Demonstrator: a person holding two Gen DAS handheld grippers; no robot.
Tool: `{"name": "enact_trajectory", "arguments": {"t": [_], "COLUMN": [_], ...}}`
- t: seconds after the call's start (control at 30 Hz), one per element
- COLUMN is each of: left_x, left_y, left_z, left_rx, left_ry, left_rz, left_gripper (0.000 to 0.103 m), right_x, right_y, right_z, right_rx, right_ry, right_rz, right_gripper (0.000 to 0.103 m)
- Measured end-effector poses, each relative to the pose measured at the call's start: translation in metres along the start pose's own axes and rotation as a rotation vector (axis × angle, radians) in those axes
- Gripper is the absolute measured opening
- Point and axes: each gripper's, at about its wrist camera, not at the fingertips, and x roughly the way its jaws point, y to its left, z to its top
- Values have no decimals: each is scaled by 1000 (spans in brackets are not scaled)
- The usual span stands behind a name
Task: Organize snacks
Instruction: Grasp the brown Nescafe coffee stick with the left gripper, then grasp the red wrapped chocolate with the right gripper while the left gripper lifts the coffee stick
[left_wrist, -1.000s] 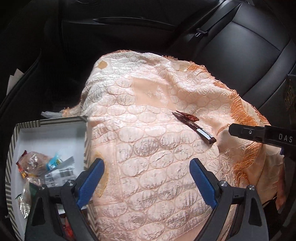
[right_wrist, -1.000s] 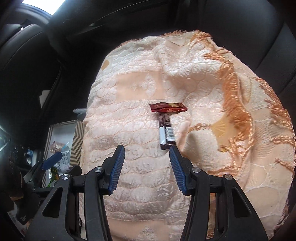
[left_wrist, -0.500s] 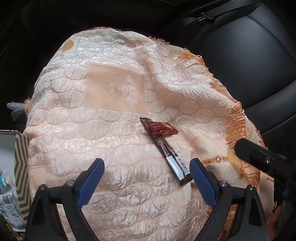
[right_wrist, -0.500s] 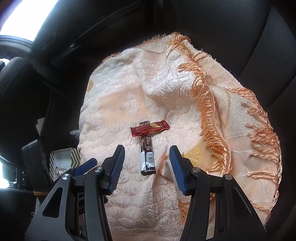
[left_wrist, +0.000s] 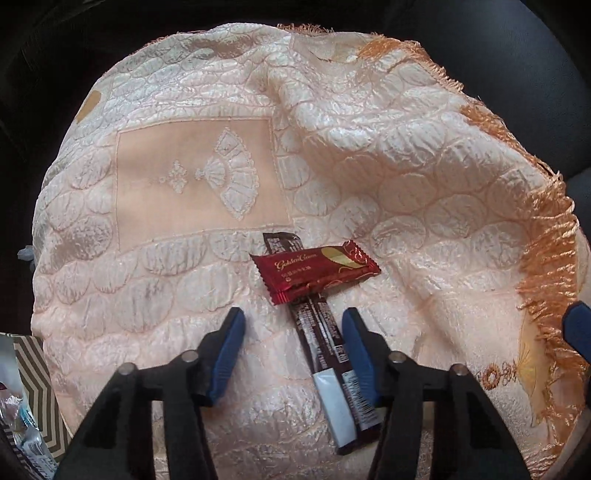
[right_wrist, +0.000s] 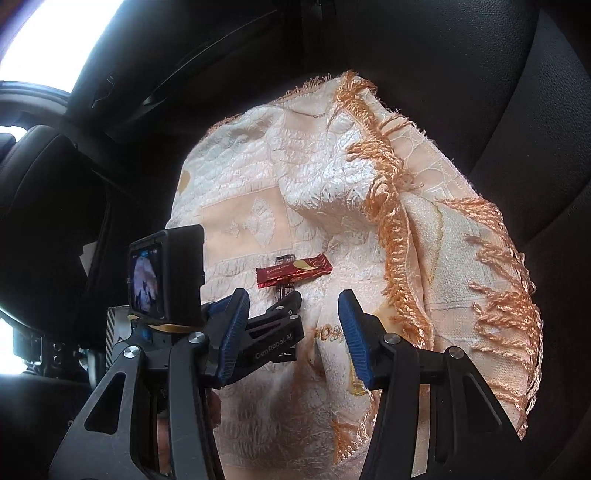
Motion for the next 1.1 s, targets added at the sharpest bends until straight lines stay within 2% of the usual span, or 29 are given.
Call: {"name": "enact_trajectory", "arguments": {"t": [0.07,0.17,0.37,0.43,0.5,0.57,0.6,0.67,0.73,0.83,0.97,1.1], "left_x": [0,-3,-22,-29,-34,-40,-45,-54,-60,-60,-53,-51], "left_y": [4,17,57,72,84,93,97,106,110,112,106,108], "left_z": [2,-2,-15,-20,-23,-30,-32,-40,-45,-44,-40,-43], "left_rx": [3,6,4,-15,-35,-42,-43,-48,-57,-70,-72,-77], "left_ry": [5,2,-24,-36,-42,-52,-57,-69,-77,-78,-76,-62], "left_rz": [-14,-42,-35,-38,-35,-30,-27,-27,-32,-40,-52,-61], "left_gripper": [21,15,13,13,13,13,13,13,13,13,13,13], "right_x": [3,9,52,73,90,105,112,125,140,158,177,192], "right_y": [3,9,21,27,32,35,40,55,65,66,66,65], "right_z": [4,10,22,25,28,29,30,30,29,30,28,28], "right_rx": [-13,-33,-95,-129,-125,-92,-112,-248,-379,-483,-573,-621], "right_ry": [-1,7,100,139,177,204,203,208,243,266,355,405], "right_rz": [-4,-21,-32,-59,-76,-42,-67,-146,-189,-252,-239,-224], "right_gripper": [50,50,50,50,50,50,50,50,50,50,50,50]}}
